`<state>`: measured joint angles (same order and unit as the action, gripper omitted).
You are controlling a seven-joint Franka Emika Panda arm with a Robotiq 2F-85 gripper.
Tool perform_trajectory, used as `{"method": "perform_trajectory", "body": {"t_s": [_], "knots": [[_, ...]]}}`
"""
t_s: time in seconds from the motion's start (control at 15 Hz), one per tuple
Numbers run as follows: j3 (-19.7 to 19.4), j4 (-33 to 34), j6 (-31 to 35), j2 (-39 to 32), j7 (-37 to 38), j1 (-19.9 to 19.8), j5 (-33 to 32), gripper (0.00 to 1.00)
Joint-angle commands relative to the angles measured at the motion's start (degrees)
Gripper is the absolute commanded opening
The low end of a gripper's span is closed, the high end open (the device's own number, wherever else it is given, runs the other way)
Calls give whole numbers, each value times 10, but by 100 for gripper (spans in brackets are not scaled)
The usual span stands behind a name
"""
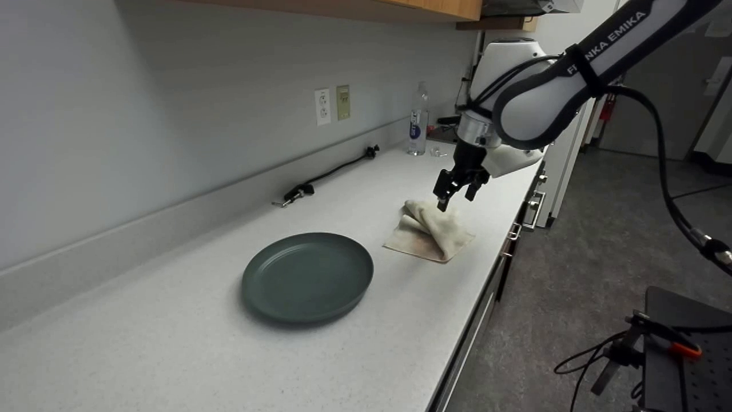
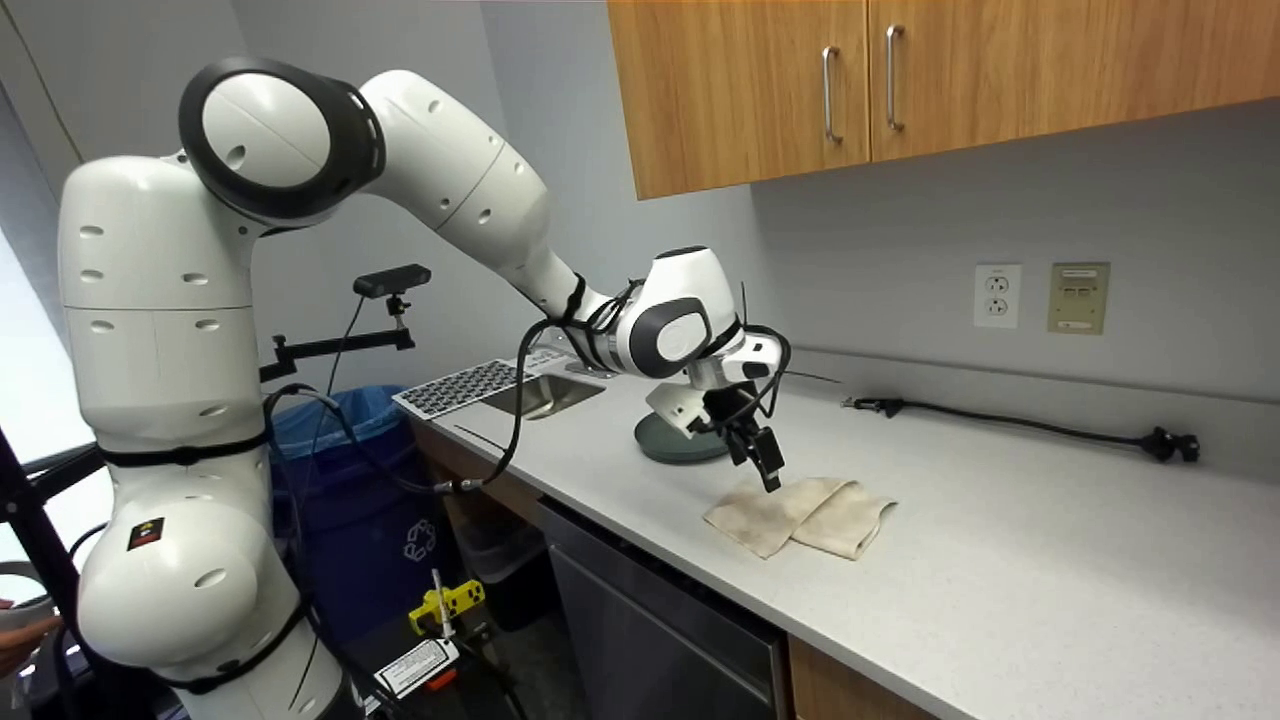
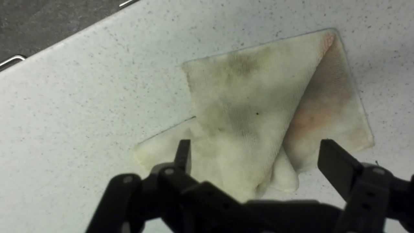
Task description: Fold the cloth on the table
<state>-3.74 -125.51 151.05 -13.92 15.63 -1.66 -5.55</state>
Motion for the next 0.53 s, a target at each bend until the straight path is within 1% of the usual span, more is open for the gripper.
{"method": "perform_trajectory", "body": {"t_s": [0.0, 0.2, 0.47], "knots": [[7, -2, -32, 10, -74, -23, 64, 100], [10, 5, -53, -6, -109, -32, 104, 100], [10, 15, -61, -27, -131, -35, 123, 100]]}}
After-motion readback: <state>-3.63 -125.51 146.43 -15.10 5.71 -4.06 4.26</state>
